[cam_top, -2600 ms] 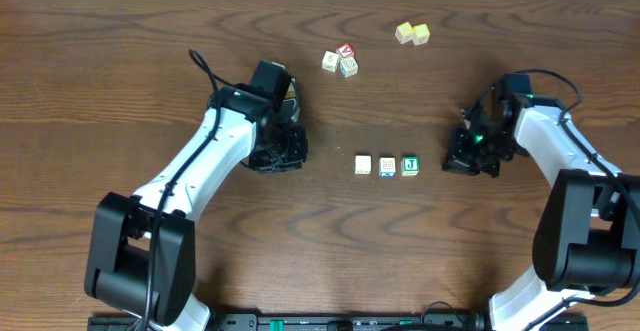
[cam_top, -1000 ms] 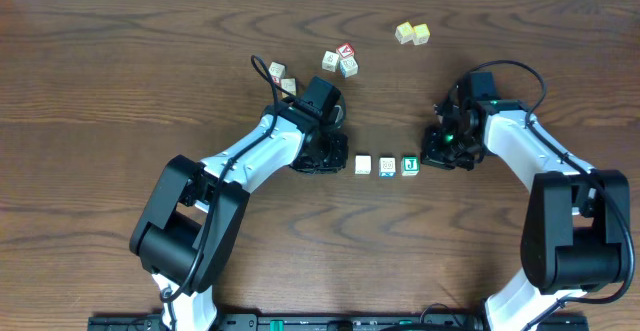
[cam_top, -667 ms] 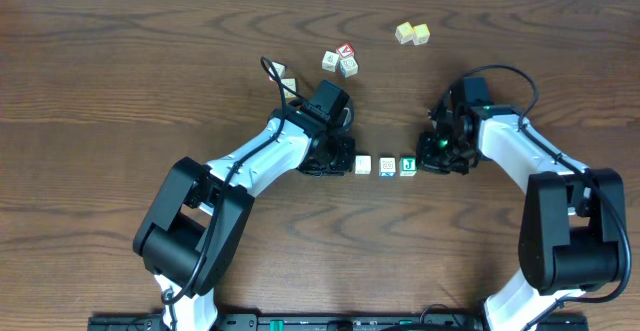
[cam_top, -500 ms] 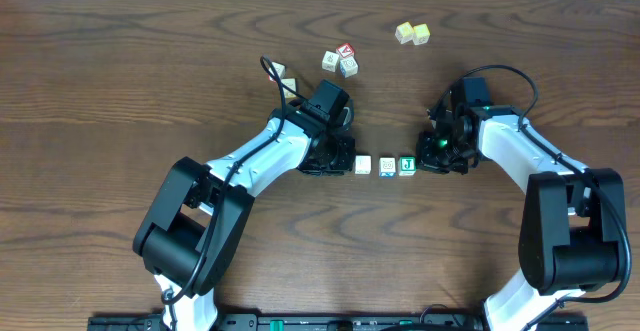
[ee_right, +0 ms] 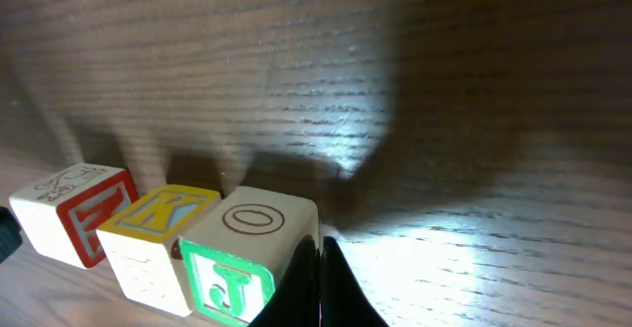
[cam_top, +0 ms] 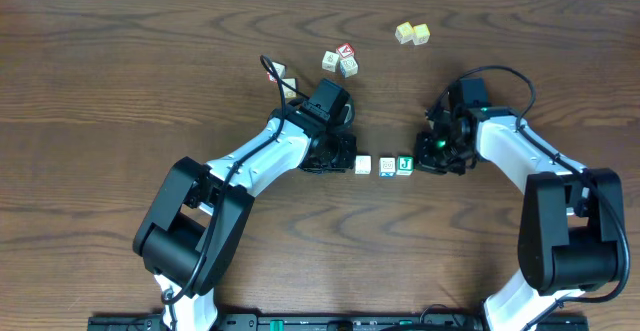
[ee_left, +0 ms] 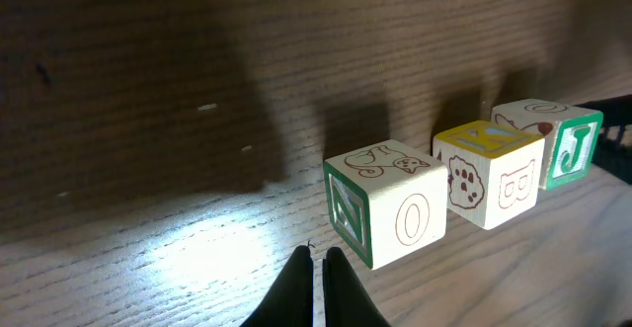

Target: Lift 3 blocks

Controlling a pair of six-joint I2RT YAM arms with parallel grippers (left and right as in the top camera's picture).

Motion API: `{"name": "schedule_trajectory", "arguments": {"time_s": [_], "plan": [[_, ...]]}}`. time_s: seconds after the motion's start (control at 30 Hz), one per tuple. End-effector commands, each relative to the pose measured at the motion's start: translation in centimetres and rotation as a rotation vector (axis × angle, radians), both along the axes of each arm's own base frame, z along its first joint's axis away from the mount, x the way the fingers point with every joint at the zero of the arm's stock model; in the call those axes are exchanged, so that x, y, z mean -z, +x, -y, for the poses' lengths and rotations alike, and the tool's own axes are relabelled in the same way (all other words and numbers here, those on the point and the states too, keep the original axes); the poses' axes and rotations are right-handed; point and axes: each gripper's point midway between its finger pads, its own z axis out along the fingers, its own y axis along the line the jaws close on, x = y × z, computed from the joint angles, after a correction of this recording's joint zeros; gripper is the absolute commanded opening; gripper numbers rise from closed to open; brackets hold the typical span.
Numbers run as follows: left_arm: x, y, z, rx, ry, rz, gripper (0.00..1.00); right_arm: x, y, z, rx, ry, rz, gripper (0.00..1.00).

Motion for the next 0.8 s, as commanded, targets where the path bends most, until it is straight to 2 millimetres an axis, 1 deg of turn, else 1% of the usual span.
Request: {"name": "schedule_trajectory", "arguments": {"time_s": [0.0,0.17,0.3,0.5,0.77], "plan": [[0.8,-0.5,0.0,0.003,0.004,-0.025,0.07,0.2,-0.5,-0.8,-0.004,0.017,-0.004,0.01],[1.4,-0.6,-0.1,0.003,0.012,-0.038,0.07,0.1,-0.2,-0.9,-0.009,0.018,0.008,0.01],[2.3,-0.8,-0.3,0.003,0.024,-0.057,0.07,0.1,0.1,-0.9,-0.075,0.012,0.051,0.01],[2.3,-0.7,-0.2,0.003,0.021,-0.054,0.07,0.0,0.7,-1.0,-0.085,0.012,0.081,0.01],[2.2,-0.4,0.1,0.007,0.01,-0.038,0.07,0.0,0.9,-1.0,-0.107,0.011,0.099,0.01]]}}
